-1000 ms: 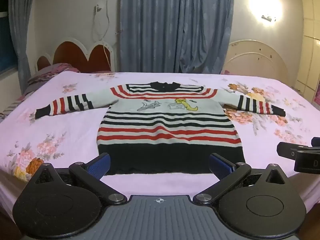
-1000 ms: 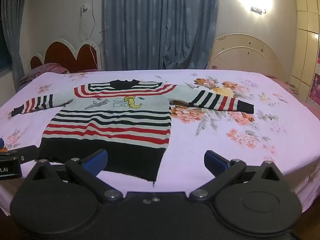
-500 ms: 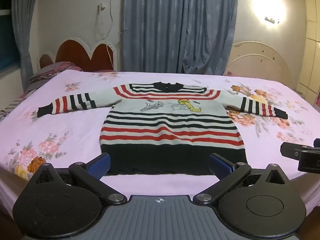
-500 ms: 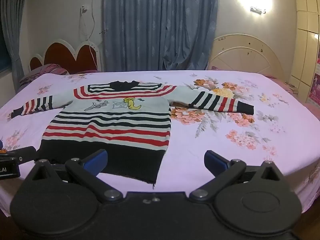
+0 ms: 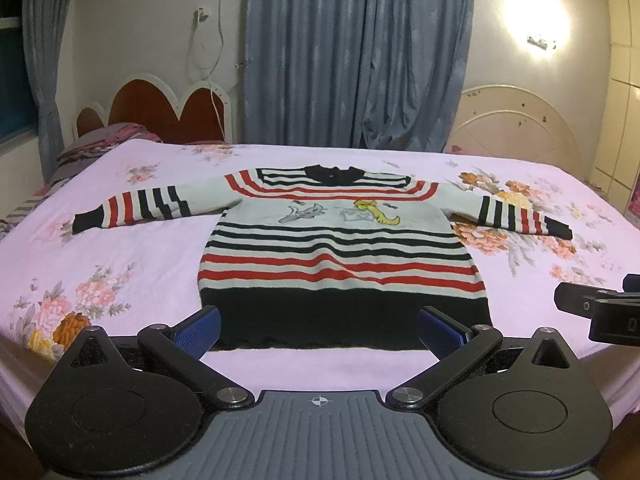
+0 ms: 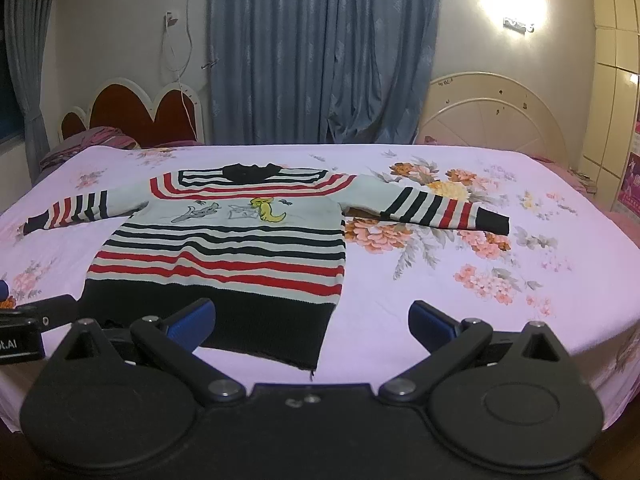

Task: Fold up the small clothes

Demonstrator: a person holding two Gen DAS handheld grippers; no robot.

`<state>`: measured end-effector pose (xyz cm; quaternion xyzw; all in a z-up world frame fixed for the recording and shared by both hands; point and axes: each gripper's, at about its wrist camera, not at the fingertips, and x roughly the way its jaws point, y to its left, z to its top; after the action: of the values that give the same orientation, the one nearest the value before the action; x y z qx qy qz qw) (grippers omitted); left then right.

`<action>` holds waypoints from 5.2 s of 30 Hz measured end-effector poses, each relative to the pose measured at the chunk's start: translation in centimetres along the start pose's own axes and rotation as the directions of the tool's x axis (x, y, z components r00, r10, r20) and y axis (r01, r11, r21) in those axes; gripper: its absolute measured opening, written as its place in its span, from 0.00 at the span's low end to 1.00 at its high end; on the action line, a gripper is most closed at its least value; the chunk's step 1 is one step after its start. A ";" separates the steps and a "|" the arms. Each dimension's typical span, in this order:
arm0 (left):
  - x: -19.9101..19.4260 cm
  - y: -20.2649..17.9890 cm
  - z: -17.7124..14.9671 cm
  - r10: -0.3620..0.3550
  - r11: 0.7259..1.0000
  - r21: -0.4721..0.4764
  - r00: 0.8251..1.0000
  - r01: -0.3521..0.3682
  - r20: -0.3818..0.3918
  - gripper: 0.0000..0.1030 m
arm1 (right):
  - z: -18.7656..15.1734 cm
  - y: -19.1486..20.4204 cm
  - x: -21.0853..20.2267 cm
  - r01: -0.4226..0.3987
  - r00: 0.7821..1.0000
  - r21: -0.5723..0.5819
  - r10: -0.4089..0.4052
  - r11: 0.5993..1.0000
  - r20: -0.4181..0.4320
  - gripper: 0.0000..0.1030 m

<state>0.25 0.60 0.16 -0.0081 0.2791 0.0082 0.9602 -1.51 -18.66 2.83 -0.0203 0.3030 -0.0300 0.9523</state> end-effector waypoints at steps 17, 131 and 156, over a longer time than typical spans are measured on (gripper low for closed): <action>0.3 0.4 -0.1 0.001 1.000 -0.002 1.000 -0.001 -0.001 1.00 | 0.0 0.2 -0.2 0.000 1.000 -0.006 0.000 1.000 0.002 0.99; 32.2 -6.0 14.5 -0.113 0.993 0.006 0.987 0.115 -0.111 1.00 | 10.5 -19.6 26.0 0.291 0.946 0.481 -0.323 0.827 -0.016 0.46; 40.2 -15.9 16.8 -0.102 0.990 0.074 0.972 0.120 -0.213 1.00 | 6.5 -31.8 36.5 0.272 0.957 0.699 -0.260 0.661 -0.127 0.31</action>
<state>43.55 -14.55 -7.02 0.0171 0.3773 -0.0587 0.9241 30.54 -52.80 -11.09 0.3038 0.2692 -0.2832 0.8689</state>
